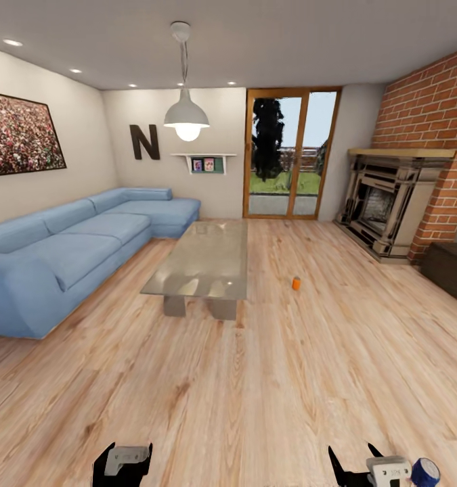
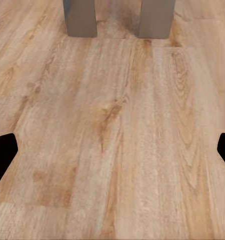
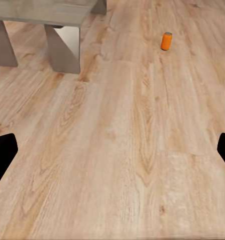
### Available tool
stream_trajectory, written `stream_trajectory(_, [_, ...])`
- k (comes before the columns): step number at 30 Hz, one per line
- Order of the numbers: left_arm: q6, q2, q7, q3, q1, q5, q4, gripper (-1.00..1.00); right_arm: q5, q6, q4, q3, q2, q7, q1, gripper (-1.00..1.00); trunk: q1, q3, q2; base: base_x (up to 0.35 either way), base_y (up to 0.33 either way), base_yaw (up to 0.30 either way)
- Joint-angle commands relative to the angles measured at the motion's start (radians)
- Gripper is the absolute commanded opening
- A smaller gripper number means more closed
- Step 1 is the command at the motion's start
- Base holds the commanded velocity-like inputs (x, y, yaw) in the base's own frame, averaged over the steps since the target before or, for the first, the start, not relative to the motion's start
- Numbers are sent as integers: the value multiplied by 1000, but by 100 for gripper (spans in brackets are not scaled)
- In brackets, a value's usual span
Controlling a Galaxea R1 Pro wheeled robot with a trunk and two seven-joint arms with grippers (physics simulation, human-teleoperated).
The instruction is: Put the three can of soda from the living room inside the tash can in the kitchen.
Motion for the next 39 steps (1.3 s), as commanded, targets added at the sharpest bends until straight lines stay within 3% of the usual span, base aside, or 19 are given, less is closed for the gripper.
stream_trajectory(1, [0, 0, 0, 0, 0, 0, 0, 100, -3, 0, 0, 0, 0, 0, 0, 100, 0, 0, 0, 0, 0, -248])
stream_trajectory(15, [0, 0, 0, 0, 0, -1, 0, 100, -15, 0, 0, -6, -1, -2, 0, 100, 0, 0, 0, 0, 0, -250])
stream_trajectory(23, [0, 0, 0, 0, 0, -2, 1, 100, -19, 0, 0, -82, 0, 8, 0, 100, 0, 0, 0, 0, 0, -251])
stream_trajectory(28, [0, 0, 0, 0, 0, -2, 1, 100, -118, 1, 0, -92, -7, 12, 0, 100, 0, 0, 0, 0, 0, -251])
stream_trajectory(39, [0, 0, 0, 0, 0, -4, 1, 100, -132, 2, 0, -94, -8, 13, 0, 100, 0, 0, 0, 53, 37, -252])
